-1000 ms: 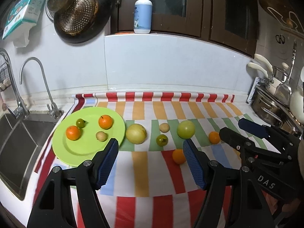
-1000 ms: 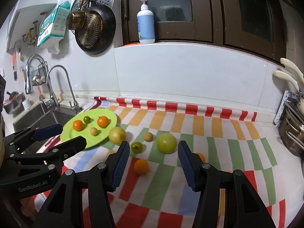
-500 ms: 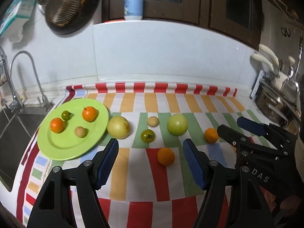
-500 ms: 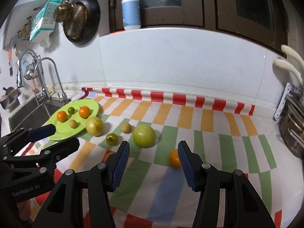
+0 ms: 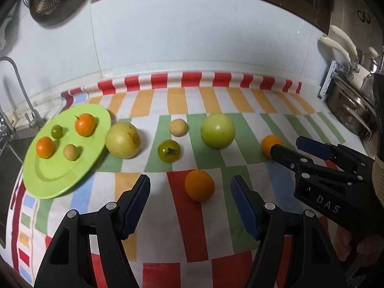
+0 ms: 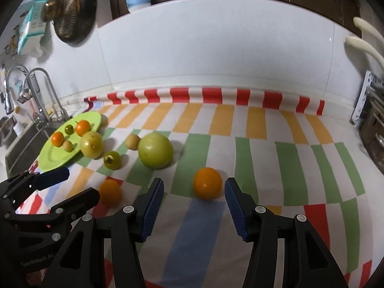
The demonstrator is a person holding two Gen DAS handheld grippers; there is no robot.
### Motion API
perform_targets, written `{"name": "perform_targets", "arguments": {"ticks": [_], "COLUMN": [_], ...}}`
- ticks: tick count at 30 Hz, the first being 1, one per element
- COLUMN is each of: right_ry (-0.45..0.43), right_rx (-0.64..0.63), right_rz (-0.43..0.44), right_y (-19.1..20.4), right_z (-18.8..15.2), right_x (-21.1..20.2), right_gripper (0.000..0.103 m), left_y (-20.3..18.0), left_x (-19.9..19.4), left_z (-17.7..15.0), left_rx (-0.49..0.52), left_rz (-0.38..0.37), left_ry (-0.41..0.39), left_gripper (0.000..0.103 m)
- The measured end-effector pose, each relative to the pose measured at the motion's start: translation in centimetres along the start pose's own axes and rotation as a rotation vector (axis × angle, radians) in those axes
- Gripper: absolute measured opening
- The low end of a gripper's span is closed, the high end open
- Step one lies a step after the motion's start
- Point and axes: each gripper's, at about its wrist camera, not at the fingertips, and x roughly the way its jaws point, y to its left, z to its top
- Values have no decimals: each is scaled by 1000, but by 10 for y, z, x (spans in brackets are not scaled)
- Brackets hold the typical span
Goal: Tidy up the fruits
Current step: 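Move both open tools toward the remaining mandarins on the cloth, then grasp a mandarin with the right tool while the left tool grasps another mandarin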
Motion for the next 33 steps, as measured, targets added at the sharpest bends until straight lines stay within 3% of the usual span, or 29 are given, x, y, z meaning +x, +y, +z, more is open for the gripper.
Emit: {"name": "perform_targets", "arguments": {"ticks": [5, 12, 15, 18, 24, 33], "right_ry": [34, 64, 69, 92, 112, 87], "right_rx": [9, 3, -2, -7, 4, -24], "right_rz": [-1, -7, -13, -15, -3, -12], "right_y": [-6, -8, -9, -8, -11, -4], "right_z": [0, 2, 3, 3, 3, 3], "right_x": [17, 35, 38, 43, 48, 42], "right_gripper": [54, 53, 48, 47, 34, 33], "left_y": [-5, -8, -9, -9, -8, -5], "left_x": [15, 29, 34, 37, 40, 34], "left_z": [-1, 1, 1, 0, 0, 3], "left_rx": [25, 31, 31, 28, 27, 34], "left_rz": [0, -27, -42, -47, -41, -62], "left_ry": [21, 44, 58, 70, 75, 62], "left_gripper": [64, 48, 43, 40, 34, 32]}}
